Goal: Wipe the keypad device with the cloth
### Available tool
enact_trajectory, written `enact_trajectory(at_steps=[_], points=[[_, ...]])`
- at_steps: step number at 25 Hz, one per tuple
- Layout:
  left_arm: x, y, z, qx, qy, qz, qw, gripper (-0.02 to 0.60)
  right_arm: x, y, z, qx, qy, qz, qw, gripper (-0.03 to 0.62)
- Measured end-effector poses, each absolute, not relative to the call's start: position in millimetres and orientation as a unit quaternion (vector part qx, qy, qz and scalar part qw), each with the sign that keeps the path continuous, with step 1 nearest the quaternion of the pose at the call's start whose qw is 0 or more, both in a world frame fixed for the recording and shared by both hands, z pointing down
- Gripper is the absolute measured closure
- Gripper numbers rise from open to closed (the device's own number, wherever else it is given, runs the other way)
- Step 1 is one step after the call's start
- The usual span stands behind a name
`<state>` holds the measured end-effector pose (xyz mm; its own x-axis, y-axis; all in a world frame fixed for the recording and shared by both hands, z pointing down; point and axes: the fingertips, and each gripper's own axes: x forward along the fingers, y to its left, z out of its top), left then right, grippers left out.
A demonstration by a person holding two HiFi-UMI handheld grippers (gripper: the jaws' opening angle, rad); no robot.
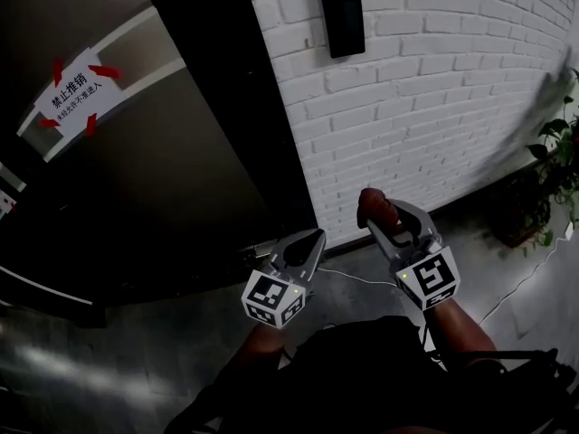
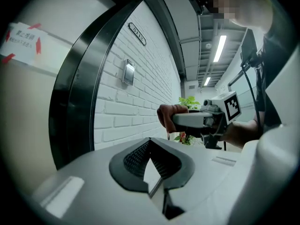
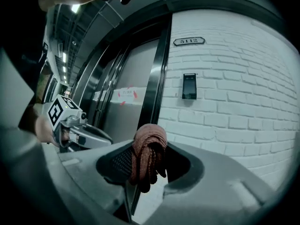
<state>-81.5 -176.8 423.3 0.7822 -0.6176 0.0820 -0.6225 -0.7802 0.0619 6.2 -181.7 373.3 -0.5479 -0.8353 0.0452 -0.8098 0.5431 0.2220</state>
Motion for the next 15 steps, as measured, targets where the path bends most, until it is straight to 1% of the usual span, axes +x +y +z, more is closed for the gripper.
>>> enact_trajectory(at_steps=[4,7,11,15], points=[[-100,-191,425,0.945,-0.322,0.028,0.048,0.565,-4,-205,338,0.475,-0.868,-0.128,0.072,0.45],[-100,-192,425,0.947,-0.316,0.024,0.052,0.565,-5,-227,306,0.482,-0.857,-0.169,0.073,0.45],[-94,-195,426,0.946,-0.318,0.022,0.049,0.565,-5,-257,254,0.487,-0.842,-0.226,0.054,0.45],[-96,-202,426,0.935,-0.352,0.014,0.046,0.565,-5,-278,195,0.485,-0.824,-0.29,0.037,0.45]])
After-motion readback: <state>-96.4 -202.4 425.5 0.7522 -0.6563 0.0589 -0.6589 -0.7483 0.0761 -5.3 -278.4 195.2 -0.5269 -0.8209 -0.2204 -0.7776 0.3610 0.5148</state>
